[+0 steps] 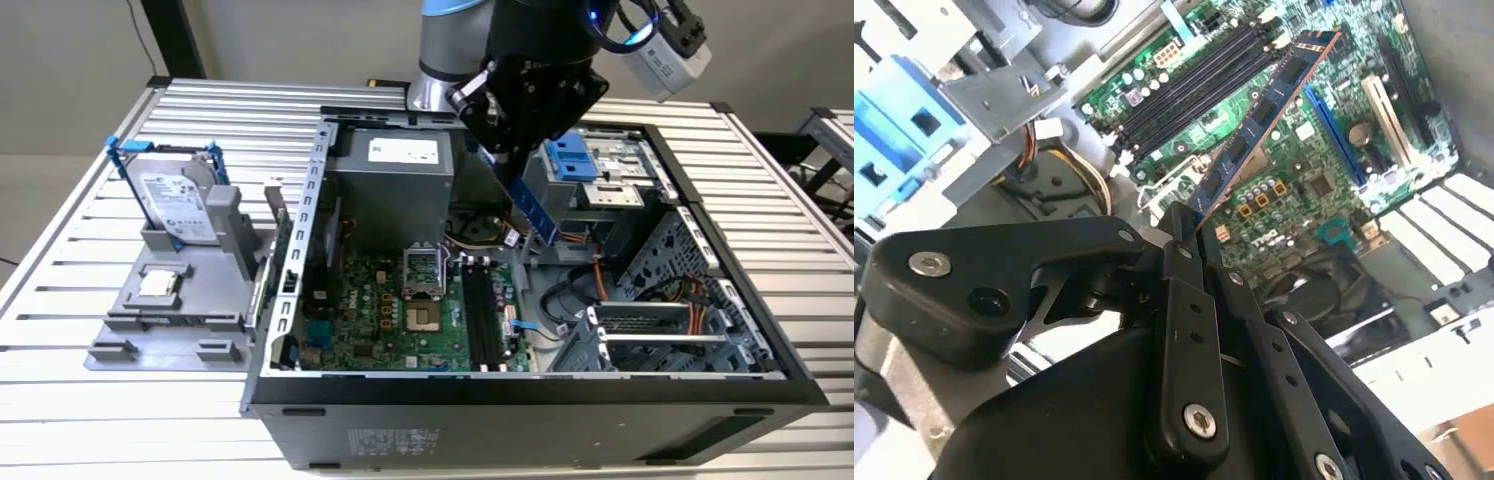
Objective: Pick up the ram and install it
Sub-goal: 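Insert the ram into the slot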
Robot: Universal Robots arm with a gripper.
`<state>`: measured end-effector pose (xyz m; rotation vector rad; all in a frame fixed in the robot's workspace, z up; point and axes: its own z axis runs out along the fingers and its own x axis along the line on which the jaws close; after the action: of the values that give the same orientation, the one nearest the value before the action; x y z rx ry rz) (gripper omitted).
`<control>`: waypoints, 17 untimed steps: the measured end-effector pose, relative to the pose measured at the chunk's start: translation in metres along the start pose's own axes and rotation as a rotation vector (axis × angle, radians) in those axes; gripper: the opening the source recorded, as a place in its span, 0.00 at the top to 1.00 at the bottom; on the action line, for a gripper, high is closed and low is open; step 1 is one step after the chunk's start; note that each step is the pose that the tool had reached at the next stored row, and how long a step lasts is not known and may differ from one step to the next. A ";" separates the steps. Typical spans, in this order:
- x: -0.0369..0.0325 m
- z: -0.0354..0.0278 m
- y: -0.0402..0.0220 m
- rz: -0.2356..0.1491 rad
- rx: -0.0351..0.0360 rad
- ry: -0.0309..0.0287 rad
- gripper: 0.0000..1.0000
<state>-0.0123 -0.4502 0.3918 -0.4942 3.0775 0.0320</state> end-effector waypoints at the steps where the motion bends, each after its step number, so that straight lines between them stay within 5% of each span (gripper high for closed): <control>1: 0.0000 0.0001 0.0000 0.017 0.0004 -0.0003 1.00; 12: 0.0000 0.0006 0.0000 0.186 0.0051 -0.0031 1.00; 17: 0.0000 0.0006 0.0000 0.209 0.0057 -0.0035 1.00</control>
<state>-0.0122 -0.4502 0.3912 -0.1701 3.1103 0.0279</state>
